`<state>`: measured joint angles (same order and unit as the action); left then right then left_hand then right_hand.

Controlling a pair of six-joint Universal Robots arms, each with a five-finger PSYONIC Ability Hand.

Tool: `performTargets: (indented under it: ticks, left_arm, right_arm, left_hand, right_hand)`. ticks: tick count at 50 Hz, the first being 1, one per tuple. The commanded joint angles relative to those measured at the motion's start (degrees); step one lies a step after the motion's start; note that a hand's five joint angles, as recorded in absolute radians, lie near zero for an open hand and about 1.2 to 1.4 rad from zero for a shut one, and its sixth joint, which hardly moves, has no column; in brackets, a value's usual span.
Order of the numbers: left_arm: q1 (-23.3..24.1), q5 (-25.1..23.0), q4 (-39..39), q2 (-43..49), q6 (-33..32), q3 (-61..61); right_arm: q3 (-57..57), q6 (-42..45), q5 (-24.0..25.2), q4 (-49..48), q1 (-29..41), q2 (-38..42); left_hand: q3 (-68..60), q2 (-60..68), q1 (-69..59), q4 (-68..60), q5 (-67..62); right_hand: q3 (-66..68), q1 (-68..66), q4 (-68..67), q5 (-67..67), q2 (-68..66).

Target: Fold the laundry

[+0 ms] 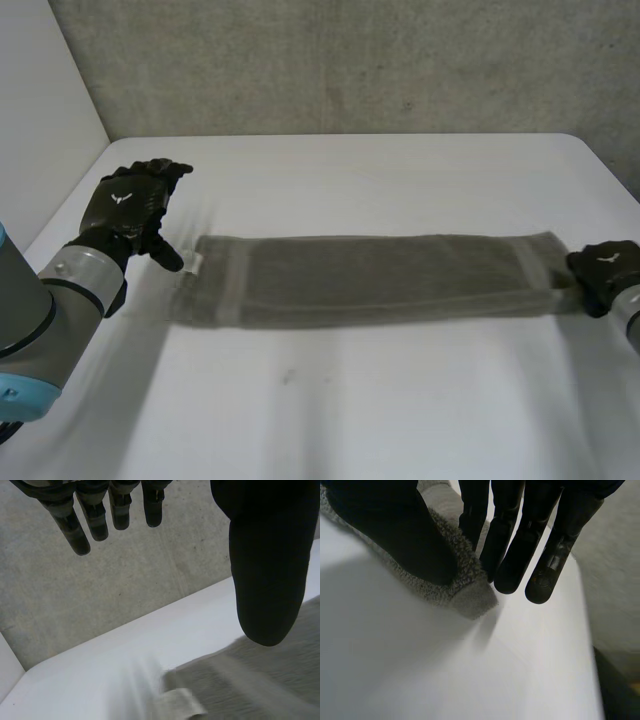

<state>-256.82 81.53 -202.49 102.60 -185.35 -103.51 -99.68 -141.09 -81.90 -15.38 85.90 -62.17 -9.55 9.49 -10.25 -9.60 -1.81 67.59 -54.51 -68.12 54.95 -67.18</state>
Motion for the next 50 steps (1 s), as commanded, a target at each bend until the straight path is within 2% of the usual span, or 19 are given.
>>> performTargets:
  ticks: [1,6,11,13,14,16,17,19,22,27,30,32,38,42,43,44,45,46,50]
  left_arm:
    - [0.09,0.03,-0.01,-0.47,-0.01,-0.03]
    - [0.09,0.03,-0.01,-0.56,-0.01,-0.03]
    - [0.09,0.03,-0.01,-0.65,-0.01,-0.03]
    - [0.09,0.11,-0.01,-0.65,-0.01,-0.03]
    - [0.09,0.12,-0.01,-0.65,-0.01,-0.03]
    - [0.09,0.11,-0.01,-0.65,-0.01,-0.03]
    - [0.09,0.12,-0.01,-0.65,-0.01,-0.03]
    - [0.09,0.12,-0.01,-0.65,-0.1,-0.03]
    - [0.17,0.12,-0.01,-0.74,-0.1,-0.03]
    - [0.17,0.12,-0.01,-0.74,-0.1,-0.12]
    - [0.26,0.12,-0.01,-0.74,-0.1,-0.2]
    - [0.44,0.12,-0.01,-0.74,-0.19,-0.2]
    - [0.79,0.12,-0.01,-0.56,-0.28,-0.29]
    - [0.88,0.12,-0.1,-0.3,-0.36,-0.73]
    - [0.97,0.12,-0.28,-0.21,-0.45,-0.91]
    - [0.97,0.12,-0.28,-0.21,-0.45,-0.91]
    - [1.05,0.12,-0.54,-0.04,-0.54,-1.08]
    - [1.05,0.12,-0.8,0.05,-0.54,-1.34]
    - [1.23,0.03,-1.33,0.05,-0.45,-1.87]
  right_arm:
    - [2.46,11.7,-12.04,-0.18,-4.77,-1.54]
    - [4.58,11.81,-10.82,-0.27,-4.25,-3.31]
    - [7.74,7.85,-9.68,-0.27,1.2,-6.29]
    - [10.1,4.88,-9.25,-0.18,7.84,-8.13]
    - [10.12,4.86,-9.24,-0.18,7.88,-8.14]
    - [12.56,3.55,-7.5,-0.18,16.18,-8.58]
    - [12.58,3.55,-7.48,-0.18,16.23,-8.58]
    - [14.85,3.72,-4.6,-0.18,24.97,-7.97]
    - [16.0,3.72,-3.0,-0.27,29.24,-7.0]
    - [22.67,3.81,1.12,-0.18,43.0,2.47]
    - [24.18,3.81,1.48,-0.27,45.85,5.04]
    - [26.98,3.98,1.57,-0.36,50.31,10.2]
    - [30.77,5.47,1.39,0.08,55.42,19.27]
    - [30.6,6.01,0.61,0.08,55.78,19.81]
    - [30.59,5.92,0.08,0.08,55.61,19.37]
    - [30.59,5.92,0.07,0.08,55.6,19.37]
    - [30.25,5.48,-0.62,0.17,55.43,18.5]
    - [29.72,4.87,-1.76,0.26,55.25,16.4]
    - [28.06,2.24,-4.4,0.7,54.29,11.05]
  left_hand:
    - [-0.45,0.51,0.25,-0.4,1.81]
    - [-0.45,0.51,0.25,-0.4,1.81]
    - [-0.45,0.51,0.25,-0.4,1.81]
    - [-0.45,0.51,0.25,-0.4,1.81]
    - [-0.45,0.51,0.25,-0.4,1.81]
    - [-0.45,0.51,0.25,-0.4,1.81]
    - [-0.45,0.51,0.25,-0.4,1.81]
    - [-0.45,0.51,0.25,-0.4,1.81]
    - [-0.45,0.51,0.25,-0.4,1.81]
    - [-0.45,0.51,0.25,-0.4,1.81]
    - [-0.45,0.51,0.25,-0.4,1.81]
    - [-0.45,0.51,0.25,-0.4,1.81]
    - [-0.45,0.51,0.25,-0.4,1.81]
    - [-0.45,0.51,0.25,-0.4,1.81]
    - [-0.45,0.51,0.25,-0.4,1.81]
    - [-0.45,0.51,0.25,-0.4,1.81]
    - [-0.45,0.51,0.25,-0.4,1.81]
    - [-0.45,0.51,0.25,-0.4,1.81]
    - [-0.45,0.51,0.25,-0.4,1.81]
  right_hand:
    - [12.41,-25.49,-11.88,15.05,-12.82]
    - [12.41,-25.49,-11.88,15.05,-12.82]
    - [12.41,-25.49,-11.88,15.05,-12.82]
    - [12.41,-25.49,-11.88,15.05,-12.82]
    - [12.41,-25.49,-11.88,15.05,-12.82]
    - [12.41,-25.49,-11.88,15.05,-12.82]
    - [12.41,-25.49,-11.88,15.05,-12.82]
    - [12.41,-25.49,-11.88,15.05,-12.82]
    - [12.41,-25.49,-11.88,15.05,-12.82]
    - [12.41,-25.49,-11.88,15.05,-12.82]
    - [12.41,-25.49,-11.88,15.05,-12.82]
    - [12.41,-25.49,-11.88,15.05,-12.82]
    - [12.41,-25.49,-11.88,15.05,-12.82]
    - [12.41,-25.49,-11.88,15.05,-12.82]
    - [-6.51,-6.56,7.05,-3.88,6.1]
    - [-6.7,-6.37,7.24,-4.07,6.29]
    - [-43.51,30.43,44.04,-40.87,43.1]
    - [-57.59,44.51,58.12,-54.95,57.18]
    - [-57.59,44.51,58.12,-54.95,57.18]
